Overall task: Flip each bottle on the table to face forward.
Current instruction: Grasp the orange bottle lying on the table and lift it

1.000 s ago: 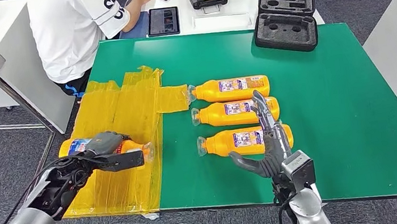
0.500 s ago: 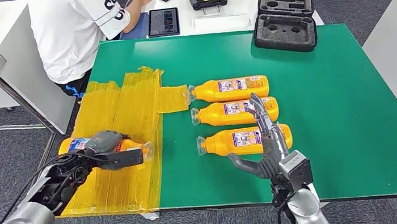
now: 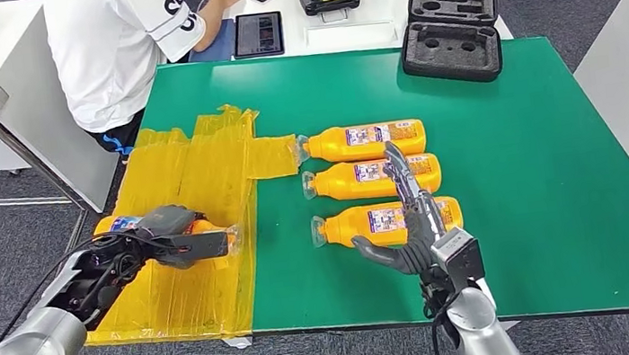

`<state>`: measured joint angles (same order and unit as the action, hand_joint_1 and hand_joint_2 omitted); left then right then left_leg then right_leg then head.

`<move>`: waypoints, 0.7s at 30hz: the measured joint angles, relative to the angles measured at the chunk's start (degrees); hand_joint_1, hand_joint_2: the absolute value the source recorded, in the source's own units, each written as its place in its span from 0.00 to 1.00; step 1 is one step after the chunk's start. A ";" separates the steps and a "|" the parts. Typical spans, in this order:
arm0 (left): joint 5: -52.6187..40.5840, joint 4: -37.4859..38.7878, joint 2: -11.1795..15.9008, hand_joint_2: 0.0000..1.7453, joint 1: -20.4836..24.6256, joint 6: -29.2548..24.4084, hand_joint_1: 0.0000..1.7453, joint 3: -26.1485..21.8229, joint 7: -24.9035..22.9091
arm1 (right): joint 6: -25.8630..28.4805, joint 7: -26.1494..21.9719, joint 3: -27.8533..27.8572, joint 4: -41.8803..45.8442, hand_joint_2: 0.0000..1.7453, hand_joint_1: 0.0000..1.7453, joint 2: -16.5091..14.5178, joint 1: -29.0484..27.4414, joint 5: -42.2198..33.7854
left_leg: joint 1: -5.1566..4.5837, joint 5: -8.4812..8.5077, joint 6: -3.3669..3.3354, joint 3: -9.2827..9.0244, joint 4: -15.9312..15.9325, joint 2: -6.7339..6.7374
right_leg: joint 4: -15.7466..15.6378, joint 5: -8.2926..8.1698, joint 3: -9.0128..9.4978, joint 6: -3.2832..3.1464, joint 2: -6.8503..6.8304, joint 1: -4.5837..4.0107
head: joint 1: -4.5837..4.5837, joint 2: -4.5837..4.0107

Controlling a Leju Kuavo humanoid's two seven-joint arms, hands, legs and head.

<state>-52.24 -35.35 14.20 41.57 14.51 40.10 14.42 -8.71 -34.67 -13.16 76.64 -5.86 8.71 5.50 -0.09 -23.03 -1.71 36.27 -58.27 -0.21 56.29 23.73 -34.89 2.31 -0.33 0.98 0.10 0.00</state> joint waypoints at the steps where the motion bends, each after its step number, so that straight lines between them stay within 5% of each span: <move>1: 0.07 0.04 0.11 1.00 -0.01 -0.03 0.00 0.14 -0.06 | -0.05 -0.01 -0.10 -0.19 1.00 0.00 -0.03 0.08 -0.07 | 0.00 0.00 0.00 0.00 0.00 0.00 | 0.00 0.01 -0.01 0.00 0.00 -0.01 | -0.01 0.00; 21: 0.90 0.74 0.53 1.00 -0.10 -0.70 0.00 1.17 -0.93 | -0.02 0.29 -0.41 -2.13 1.00 0.00 -0.48 0.50 -0.34 | 0.04 0.01 0.02 -0.02 0.00 0.00 | 0.00 0.01 0.01 -0.02 0.00 -0.03 | -0.01 0.00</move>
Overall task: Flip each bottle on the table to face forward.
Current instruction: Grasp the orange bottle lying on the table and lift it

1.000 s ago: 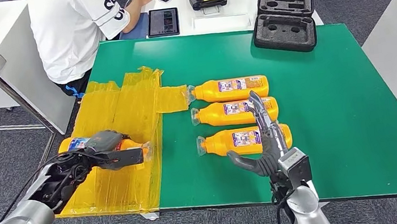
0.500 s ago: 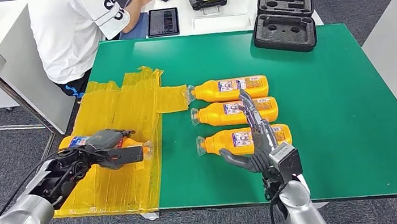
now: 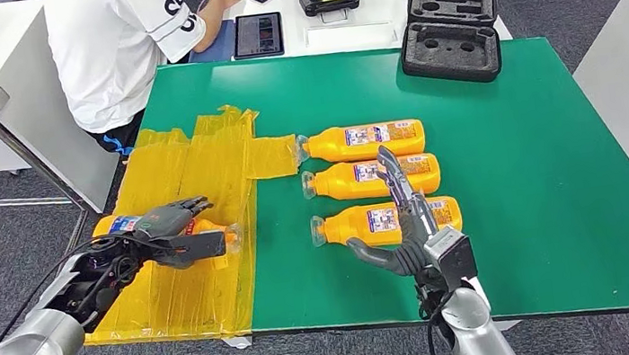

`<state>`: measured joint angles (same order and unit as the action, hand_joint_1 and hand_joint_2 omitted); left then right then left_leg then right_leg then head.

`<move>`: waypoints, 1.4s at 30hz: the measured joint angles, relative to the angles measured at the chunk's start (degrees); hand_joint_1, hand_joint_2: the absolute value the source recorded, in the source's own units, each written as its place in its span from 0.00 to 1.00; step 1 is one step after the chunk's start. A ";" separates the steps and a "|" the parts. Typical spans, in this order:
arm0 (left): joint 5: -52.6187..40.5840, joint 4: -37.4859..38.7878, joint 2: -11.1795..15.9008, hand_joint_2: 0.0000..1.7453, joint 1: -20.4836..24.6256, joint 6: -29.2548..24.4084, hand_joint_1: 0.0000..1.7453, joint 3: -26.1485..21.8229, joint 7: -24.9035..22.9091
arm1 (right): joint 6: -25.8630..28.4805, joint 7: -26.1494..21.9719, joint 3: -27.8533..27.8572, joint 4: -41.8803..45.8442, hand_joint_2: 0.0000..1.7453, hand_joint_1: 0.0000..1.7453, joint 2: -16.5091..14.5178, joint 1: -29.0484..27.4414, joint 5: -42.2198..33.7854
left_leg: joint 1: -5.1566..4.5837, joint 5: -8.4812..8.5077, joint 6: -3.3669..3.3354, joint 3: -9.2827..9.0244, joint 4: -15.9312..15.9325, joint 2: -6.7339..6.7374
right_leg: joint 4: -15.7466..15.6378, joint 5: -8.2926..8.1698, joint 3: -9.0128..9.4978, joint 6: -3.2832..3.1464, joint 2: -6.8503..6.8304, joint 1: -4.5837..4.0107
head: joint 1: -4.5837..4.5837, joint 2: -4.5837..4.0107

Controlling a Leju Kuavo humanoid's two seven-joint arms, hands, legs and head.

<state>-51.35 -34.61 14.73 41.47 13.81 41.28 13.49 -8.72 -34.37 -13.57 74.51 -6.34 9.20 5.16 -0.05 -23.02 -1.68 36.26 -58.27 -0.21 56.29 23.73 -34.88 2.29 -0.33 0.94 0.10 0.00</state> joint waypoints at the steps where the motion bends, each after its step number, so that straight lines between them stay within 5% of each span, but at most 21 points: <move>1: 0.10 -0.01 0.00 1.00 0.00 -0.04 0.00 0.04 -0.02 | 0.06 0.10 0.00 0.00 1.00 0.00 0.00 -0.01 -0.07 | 0.00 0.00 0.00 0.00 0.00 0.00 | 0.00 0.00 0.00 0.00 0.00 0.00 | 0.00 0.00; 4: 0.66 -0.12 0.15 1.00 0.04 0.04 0.00 0.20 0.04 | 0.34 0.42 0.02 -0.02 1.00 0.00 0.00 -0.01 -0.30 | 0.02 0.00 0.00 0.00 0.00 0.00 | 0.00 0.00 0.00 0.00 0.00 -0.01 | 0.01 0.00; 8: 1.64 -0.99 1.11 0.00 0.34 1.07 0.00 0.45 0.28 | 0.59 0.81 0.02 -0.04 1.00 0.00 0.00 -0.02 -0.54 | 0.03 0.00 0.00 0.00 0.00 0.03 | 0.00 0.00 -0.02 0.00 0.01 -0.02 | 0.01 0.00; 23: 8.32 -10.74 7.26 0.00 0.86 4.48 0.00 0.23 1.16 | 1.14 1.73 0.62 0.02 1.00 0.00 0.00 -1.55 -0.72 | 0.12 0.02 0.04 0.12 -0.01 0.04 | -0.01 0.00 -0.15 -0.01 0.02 -0.12 | 0.02 0.00; 42: 10.03 -10.47 5.40 0.00 4.79 7.36 0.00 2.60 2.48 | 2.17 4.06 1.55 1.27 1.00 0.00 0.01 -1.56 -1.92 | 0.12 0.02 0.04 0.18 -0.02 0.04 | -0.01 -0.01 -0.23 -0.01 0.05 -0.12 | 0.01 0.00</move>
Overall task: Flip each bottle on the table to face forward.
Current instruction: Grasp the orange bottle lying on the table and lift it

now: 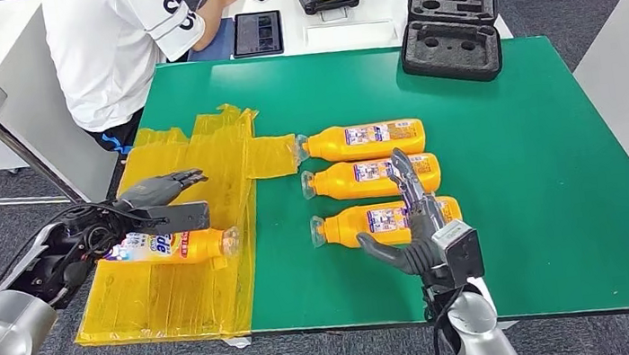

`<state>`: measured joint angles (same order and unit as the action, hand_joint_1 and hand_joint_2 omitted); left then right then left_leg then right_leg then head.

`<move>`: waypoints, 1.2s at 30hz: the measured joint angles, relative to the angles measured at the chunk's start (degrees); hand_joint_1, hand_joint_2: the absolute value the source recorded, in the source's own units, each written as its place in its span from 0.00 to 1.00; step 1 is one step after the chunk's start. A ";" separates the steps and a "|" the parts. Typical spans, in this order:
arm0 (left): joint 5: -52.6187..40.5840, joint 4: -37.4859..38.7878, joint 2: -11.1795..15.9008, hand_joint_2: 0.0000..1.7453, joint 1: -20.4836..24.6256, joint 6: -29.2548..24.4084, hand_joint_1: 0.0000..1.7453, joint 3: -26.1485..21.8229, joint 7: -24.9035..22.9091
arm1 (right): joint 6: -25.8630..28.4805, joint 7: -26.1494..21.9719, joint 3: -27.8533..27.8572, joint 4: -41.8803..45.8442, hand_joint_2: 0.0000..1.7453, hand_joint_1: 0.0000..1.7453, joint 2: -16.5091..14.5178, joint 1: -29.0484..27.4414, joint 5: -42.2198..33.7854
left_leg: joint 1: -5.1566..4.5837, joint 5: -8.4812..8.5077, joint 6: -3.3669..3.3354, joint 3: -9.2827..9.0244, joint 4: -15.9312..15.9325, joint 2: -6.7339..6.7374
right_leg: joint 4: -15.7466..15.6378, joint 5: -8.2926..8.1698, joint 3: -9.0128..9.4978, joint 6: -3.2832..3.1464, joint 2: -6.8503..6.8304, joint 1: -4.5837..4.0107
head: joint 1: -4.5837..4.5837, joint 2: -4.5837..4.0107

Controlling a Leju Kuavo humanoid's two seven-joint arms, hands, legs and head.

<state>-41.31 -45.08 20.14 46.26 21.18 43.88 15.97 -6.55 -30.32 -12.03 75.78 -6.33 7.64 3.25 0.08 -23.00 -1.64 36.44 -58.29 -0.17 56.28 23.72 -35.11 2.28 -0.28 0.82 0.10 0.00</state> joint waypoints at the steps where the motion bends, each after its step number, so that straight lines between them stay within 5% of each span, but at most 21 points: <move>1: 0.66 0.02 0.03 0.00 0.23 0.57 0.00 0.21 0.30 | 0.08 0.04 0.08 0.02 1.00 0.00 0.02 -0.01 -0.02 | 0.00 0.00 0.00 0.00 0.00 0.00 | 0.00 0.00 0.00 0.00 0.00 -0.01 | 0.01 0.00; 16: 5.53 -0.99 0.50 0.00 0.74 2.25 0.00 0.38 1.51 | 0.70 0.63 0.37 0.50 1.00 0.00 0.14 -0.30 0.42 | 0.01 0.00 0.00 0.02 0.00 0.00 | 0.00 0.00 -0.01 0.00 0.00 -0.01 | 0.00 0.00; 20: 11.04 -2.51 0.52 1.00 0.19 0.85 0.00 -0.51 2.41 | 1.72 1.91 0.60 1.69 1.00 0.00 0.52 -0.88 3.20 | 0.00 0.00 0.00 0.03 0.00 0.00 | 0.00 0.00 -0.01 0.00 0.00 0.00 | 0.01 0.00; 21: 13.39 -3.63 -0.26 1.00 -2.36 -3.01 0.00 -2.23 4.01 | 2.39 3.45 0.71 2.80 1.00 0.00 1.00 -1.59 7.39 | -0.04 -0.02 0.00 0.03 0.00 0.00 | -0.01 0.01 -0.02 0.00 0.00 0.04 | -0.01 0.00; 25: 26.87 -20.35 -15.16 1.00 -30.62 -26.57 0.00 -18.68 17.17 | 0.16 14.09 3.30 7.85 1.00 0.00 7.08 -2.84 29.65 | -0.31 -0.23 -0.22 0.16 0.00 0.11 | -0.22 0.03 -0.06 0.05 0.09 0.27 | 0.04 0.00; 31: 34.01 -30.81 -22.28 1.00 -41.49 -32.47 0.00 -24.83 23.17 | -1.62 16.16 3.25 7.06 1.00 0.00 12.90 0.06 32.50 | -0.36 -0.25 -0.34 0.17 0.00 0.03 | -0.24 0.09 -0.03 0.18 0.01 0.31 | -0.02 0.00; 36: 37.06 -36.58 -25.23 1.00 -46.13 -35.92 0.00 -25.97 24.03 | -3.79 17.29 2.11 4.46 1.00 0.00 19.98 2.89 33.09 | -0.36 -0.23 -0.38 0.20 0.00 -0.04 | -0.23 0.07 0.04 0.28 -0.07 0.32 | -0.01 0.00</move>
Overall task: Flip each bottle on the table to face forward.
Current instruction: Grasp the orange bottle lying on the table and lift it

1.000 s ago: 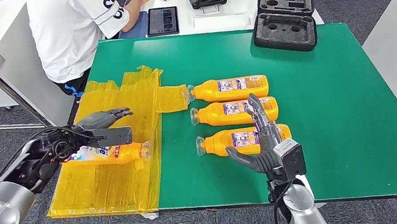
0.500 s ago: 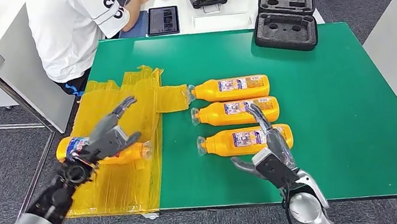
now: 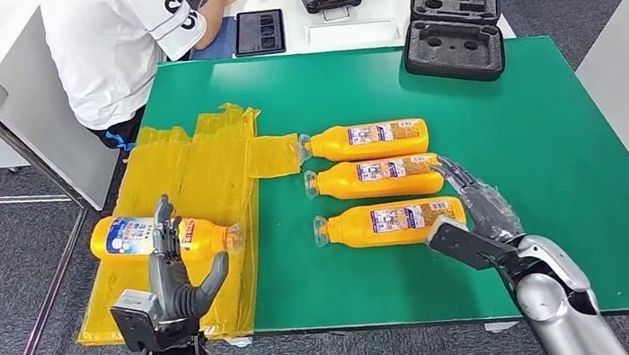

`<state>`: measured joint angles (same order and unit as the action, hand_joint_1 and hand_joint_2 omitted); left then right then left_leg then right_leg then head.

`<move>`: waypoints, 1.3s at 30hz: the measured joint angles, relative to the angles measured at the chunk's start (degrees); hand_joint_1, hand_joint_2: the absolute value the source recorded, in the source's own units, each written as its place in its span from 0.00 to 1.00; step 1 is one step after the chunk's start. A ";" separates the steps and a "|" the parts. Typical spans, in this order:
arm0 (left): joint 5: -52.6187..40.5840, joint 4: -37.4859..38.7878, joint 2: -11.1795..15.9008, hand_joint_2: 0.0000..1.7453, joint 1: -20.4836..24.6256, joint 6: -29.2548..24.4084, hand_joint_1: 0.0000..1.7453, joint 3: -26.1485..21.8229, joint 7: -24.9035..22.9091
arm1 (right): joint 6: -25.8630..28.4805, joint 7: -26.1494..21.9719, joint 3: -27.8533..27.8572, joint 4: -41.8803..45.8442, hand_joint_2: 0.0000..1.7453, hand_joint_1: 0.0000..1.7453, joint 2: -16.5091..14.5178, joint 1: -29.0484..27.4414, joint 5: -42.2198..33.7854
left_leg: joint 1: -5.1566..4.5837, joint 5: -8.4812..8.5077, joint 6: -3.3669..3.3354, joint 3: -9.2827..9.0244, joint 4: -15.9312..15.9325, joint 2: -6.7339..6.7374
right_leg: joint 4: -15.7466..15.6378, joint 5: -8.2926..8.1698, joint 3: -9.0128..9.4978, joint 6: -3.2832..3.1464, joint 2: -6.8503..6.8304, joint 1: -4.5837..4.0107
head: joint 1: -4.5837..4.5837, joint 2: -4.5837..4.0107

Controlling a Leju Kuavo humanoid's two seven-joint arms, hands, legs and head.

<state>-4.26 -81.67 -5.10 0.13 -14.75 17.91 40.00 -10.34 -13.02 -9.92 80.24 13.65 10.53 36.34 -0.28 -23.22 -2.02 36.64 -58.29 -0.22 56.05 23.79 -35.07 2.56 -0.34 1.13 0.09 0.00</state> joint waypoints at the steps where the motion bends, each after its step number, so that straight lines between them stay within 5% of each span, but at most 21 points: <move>1: 0.12 -0.87 -0.25 1.00 -0.51 -0.53 0.00 -0.05 0.03 | -0.27 0.17 -0.38 -0.52 1.00 0.00 1.04 0.63 0.08 | 0.00 0.00 0.00 -0.01 0.00 0.01 | 0.00 -0.01 0.00 0.02 0.01 0.00 | -0.01 0.00; 15: -0.05 -5.23 -1.17 1.00 -1.66 -4.27 0.00 0.29 0.17 | -7.60 0.54 -7.77 -11.42 1.00 0.00 8.55 10.59 -3.47 | 0.01 0.05 -0.04 -0.01 0.00 0.01 | 0.02 -0.03 0.00 0.05 -0.01 0.00 | -0.02 0.00; 26: -0.21 -5.37 -1.18 1.00 -1.62 -6.44 0.00 2.98 0.17 | -8.03 -0.91 -18.55 -26.75 1.00 0.00 3.77 21.58 -3.29 | 0.03 0.10 -0.05 -0.05 -0.01 0.03 | 0.04 -0.04 0.00 0.05 -0.02 -0.03 | -0.02 0.00; 39: -0.37 -5.37 -1.19 1.00 -1.64 -6.46 0.00 3.62 0.17 | -7.85 -0.92 -22.09 -32.31 1.00 0.00 0.81 24.64 -3.29 | 0.01 0.10 -0.07 -0.02 -0.01 0.00 | 0.03 -0.04 0.01 0.06 -0.06 0.00 | -0.01 0.00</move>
<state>-4.63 -87.03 -6.29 -1.51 -21.21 21.53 40.17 -18.19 -13.94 -32.00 47.93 14.46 35.17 33.05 -0.28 -23.13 -2.09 36.62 -58.30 -0.22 56.08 23.75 -35.07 2.62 -0.40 1.13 0.08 0.00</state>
